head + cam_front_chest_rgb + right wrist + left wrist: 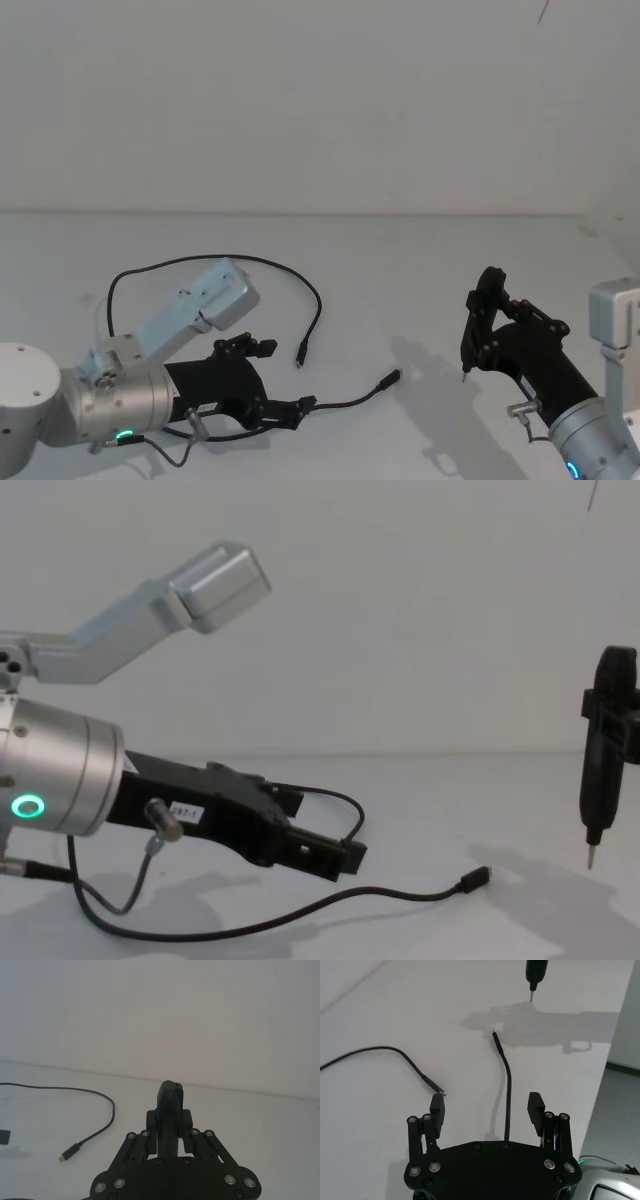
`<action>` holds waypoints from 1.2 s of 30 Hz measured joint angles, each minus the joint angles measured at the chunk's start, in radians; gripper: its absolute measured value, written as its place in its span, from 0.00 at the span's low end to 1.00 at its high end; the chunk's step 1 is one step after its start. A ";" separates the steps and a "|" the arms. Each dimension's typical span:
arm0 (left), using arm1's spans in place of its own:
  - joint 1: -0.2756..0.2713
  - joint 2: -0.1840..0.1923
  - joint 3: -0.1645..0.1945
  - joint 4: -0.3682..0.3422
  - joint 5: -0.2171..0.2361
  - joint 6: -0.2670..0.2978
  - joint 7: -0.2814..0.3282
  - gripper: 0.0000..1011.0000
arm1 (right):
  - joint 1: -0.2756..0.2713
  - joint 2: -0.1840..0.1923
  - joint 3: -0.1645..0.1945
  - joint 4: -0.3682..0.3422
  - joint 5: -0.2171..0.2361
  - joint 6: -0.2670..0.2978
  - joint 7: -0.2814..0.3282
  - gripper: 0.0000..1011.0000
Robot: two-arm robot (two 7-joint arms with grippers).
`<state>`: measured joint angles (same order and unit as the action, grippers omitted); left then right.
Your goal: Pick up the data cable with the one hand.
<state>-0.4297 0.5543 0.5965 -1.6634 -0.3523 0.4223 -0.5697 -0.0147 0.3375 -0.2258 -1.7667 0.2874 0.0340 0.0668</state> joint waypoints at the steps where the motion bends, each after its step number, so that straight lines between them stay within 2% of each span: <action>1: -0.002 -0.002 0.002 0.003 0.000 0.007 0.001 0.99 | 0.000 0.000 0.000 0.000 0.000 0.000 0.000 0.28; 9: -0.027 -0.027 0.027 0.038 -0.004 0.055 0.006 0.99 | 0.000 0.000 0.000 0.000 0.000 0.000 0.000 0.28; 23: -0.070 -0.057 0.073 0.098 -0.001 0.096 0.000 0.98 | 0.000 0.000 0.000 0.000 0.000 0.000 0.000 0.28; 31: -0.082 -0.064 0.086 0.114 0.002 0.106 -0.004 0.82 | 0.000 0.000 0.000 0.000 0.000 0.000 0.000 0.28; 36: -0.086 -0.067 0.090 0.120 0.003 0.109 -0.006 0.65 | 0.000 0.000 0.000 0.000 0.000 0.000 0.000 0.28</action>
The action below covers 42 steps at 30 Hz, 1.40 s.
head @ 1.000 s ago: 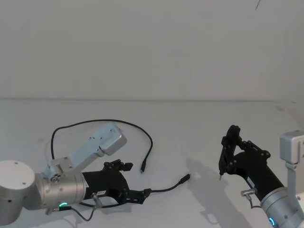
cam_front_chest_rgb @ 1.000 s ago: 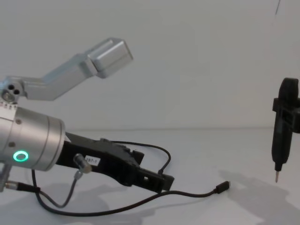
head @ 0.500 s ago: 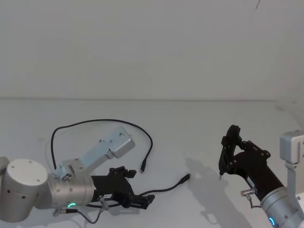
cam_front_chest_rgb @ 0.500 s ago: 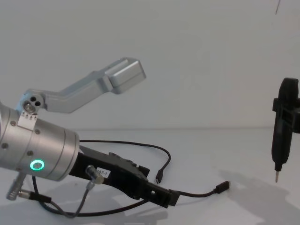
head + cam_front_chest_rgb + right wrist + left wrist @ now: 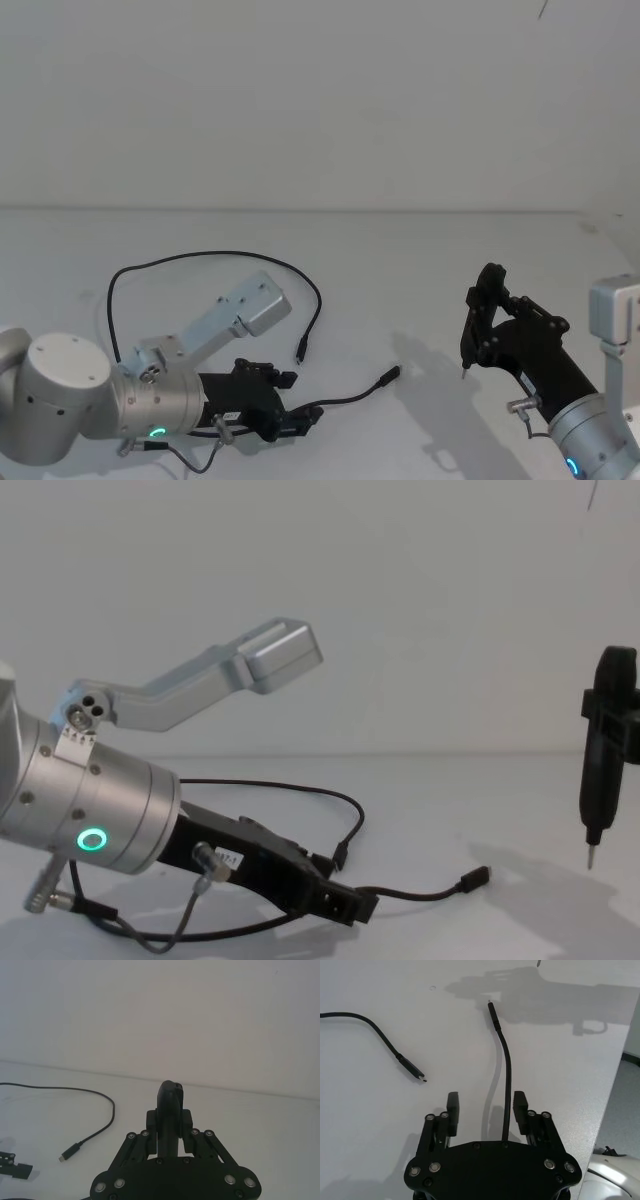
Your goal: Pick up the data cable with the one hand.
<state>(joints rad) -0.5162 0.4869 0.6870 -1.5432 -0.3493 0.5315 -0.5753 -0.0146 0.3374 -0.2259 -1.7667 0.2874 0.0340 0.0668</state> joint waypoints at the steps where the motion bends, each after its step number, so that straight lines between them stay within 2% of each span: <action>1: -0.001 0.000 0.000 0.001 0.000 0.000 0.000 0.63 | 0.000 0.000 0.000 0.000 0.000 0.000 0.000 0.28; 3: -0.002 -0.001 0.002 0.002 0.000 0.001 0.000 0.55 | 0.000 0.000 0.000 0.000 0.000 0.000 0.000 0.28; 5: -0.003 -0.002 0.003 0.003 0.001 0.002 -0.001 0.51 | 0.000 0.000 0.000 0.000 0.000 0.000 0.000 0.28; 6: -0.003 -0.002 0.003 0.004 0.001 0.002 -0.001 0.45 | 0.000 0.000 0.000 0.000 0.000 0.000 0.000 0.28; 8: -0.004 -0.003 0.004 0.005 0.001 0.003 -0.001 0.42 | 0.000 0.000 0.000 0.000 0.000 0.000 0.000 0.28; 10: -0.004 -0.003 0.005 0.006 0.001 0.004 -0.001 0.33 | 0.000 0.000 0.000 0.000 0.000 0.000 0.000 0.28; 12: -0.005 -0.004 0.005 0.007 0.002 0.004 -0.001 0.29 | 0.000 0.000 0.000 0.000 0.000 0.000 0.000 0.28; 13: -0.005 -0.004 0.005 0.007 0.002 0.004 -0.001 0.23 | 0.000 0.000 0.000 0.000 0.000 0.000 0.000 0.28; 21: -0.007 -0.004 0.007 0.009 0.002 0.005 -0.002 0.04 | 0.000 0.000 0.000 0.000 0.000 0.000 0.000 0.28; 33: -0.008 0.003 0.009 0.009 -0.001 -0.004 -0.014 0.04 | 0.012 -0.014 0.014 -0.039 0.014 0.023 0.002 0.28; 38: -0.011 0.019 0.009 0.003 -0.010 -0.030 -0.042 0.04 | 0.022 -0.025 0.024 -0.069 0.039 0.048 0.008 0.28; 42: -0.015 0.047 0.007 -0.011 -0.025 -0.058 -0.084 0.04 | 0.032 -0.035 0.033 -0.095 0.064 0.076 0.013 0.28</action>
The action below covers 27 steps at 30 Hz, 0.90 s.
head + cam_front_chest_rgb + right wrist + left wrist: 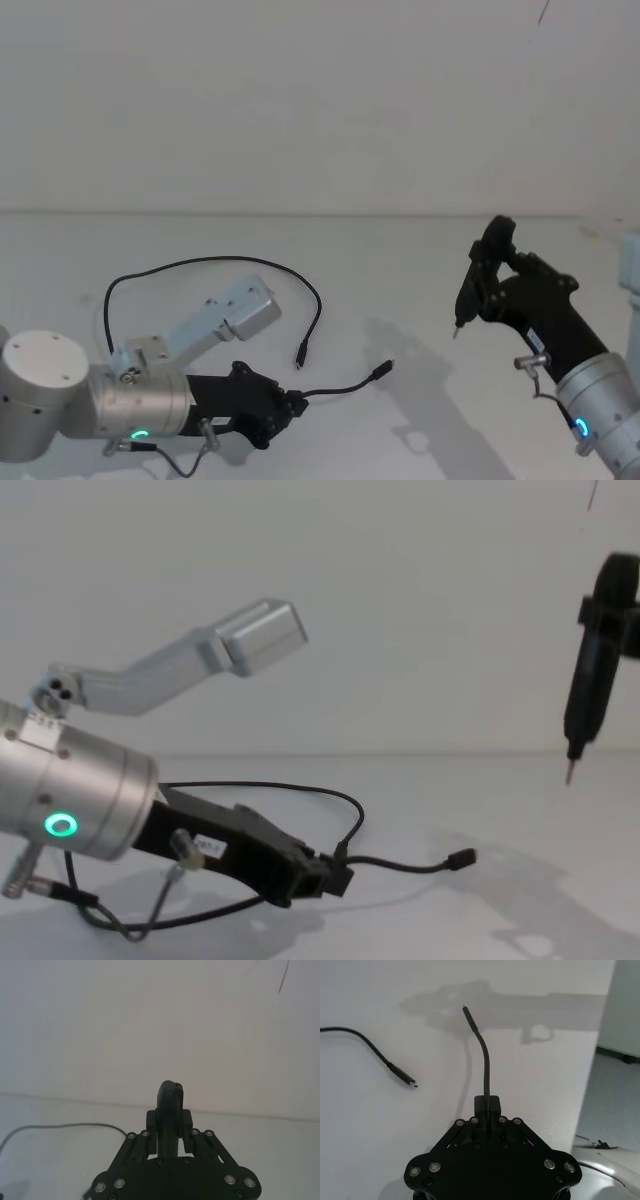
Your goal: Pick up the data cable with the one hand.
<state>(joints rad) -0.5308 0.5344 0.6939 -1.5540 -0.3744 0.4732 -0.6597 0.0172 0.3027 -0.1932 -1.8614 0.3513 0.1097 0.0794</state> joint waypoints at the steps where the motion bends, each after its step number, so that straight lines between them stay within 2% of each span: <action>1: -0.001 0.004 -0.001 -0.003 -0.004 -0.006 -0.007 0.04 | 0.004 -0.003 0.004 -0.010 0.009 0.010 0.002 0.28; 5: -0.004 0.032 -0.012 -0.022 -0.026 -0.024 -0.044 0.04 | 0.011 -0.011 0.011 -0.027 0.024 0.032 0.005 0.28; 14: -0.008 0.076 -0.038 -0.059 -0.064 -0.043 -0.086 0.04 | 0.031 -0.027 0.025 -0.060 0.065 0.096 0.011 0.28; 27: -0.010 0.103 -0.053 -0.084 -0.089 -0.055 -0.109 0.04 | 0.046 -0.042 0.026 -0.062 0.107 0.149 0.010 0.28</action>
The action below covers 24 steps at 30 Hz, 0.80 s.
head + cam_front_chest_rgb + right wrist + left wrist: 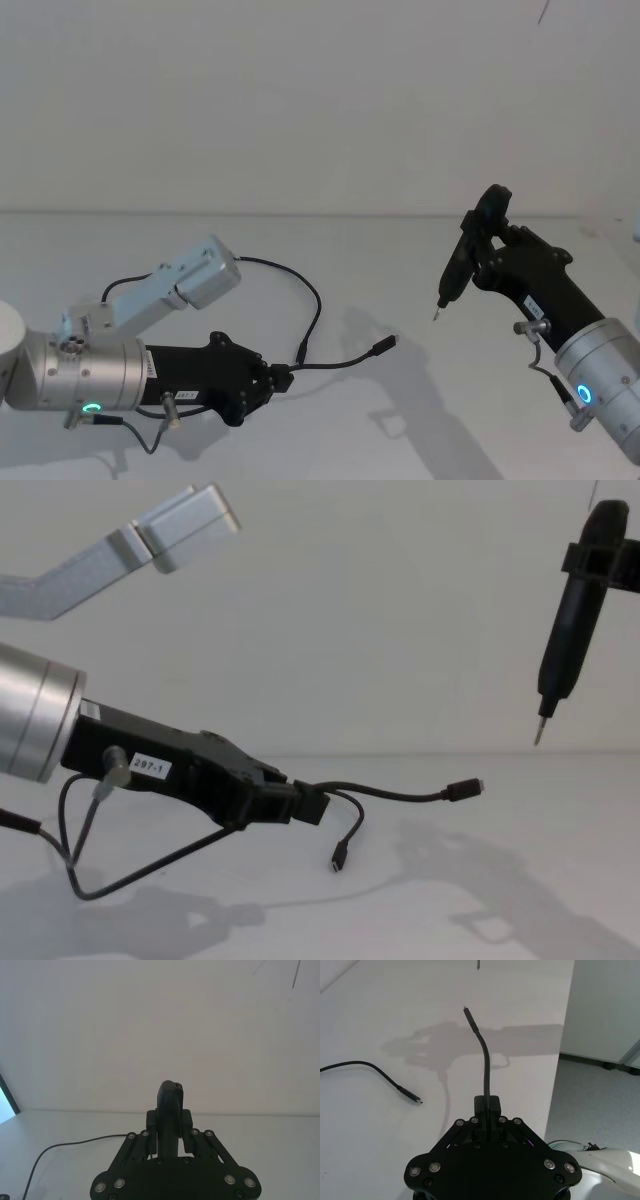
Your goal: Pick up the data cable with the one hand.
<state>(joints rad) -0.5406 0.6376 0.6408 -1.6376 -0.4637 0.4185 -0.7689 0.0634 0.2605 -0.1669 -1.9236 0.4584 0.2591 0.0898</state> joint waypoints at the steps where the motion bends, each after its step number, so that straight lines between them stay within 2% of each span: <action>1: 0.000 0.002 -0.001 -0.001 -0.002 -0.001 -0.002 0.04 | 0.001 -0.001 -0.001 0.001 0.002 0.002 0.000 0.28; 24: -0.001 0.014 -0.008 -0.012 -0.013 -0.006 -0.012 0.04 | 0.026 -0.020 -0.032 0.028 0.061 0.036 0.006 0.28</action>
<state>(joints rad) -0.5418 0.6516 0.6327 -1.6497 -0.4763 0.4124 -0.7811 0.0898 0.2408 -0.1991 -1.8958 0.5196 0.2947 0.0956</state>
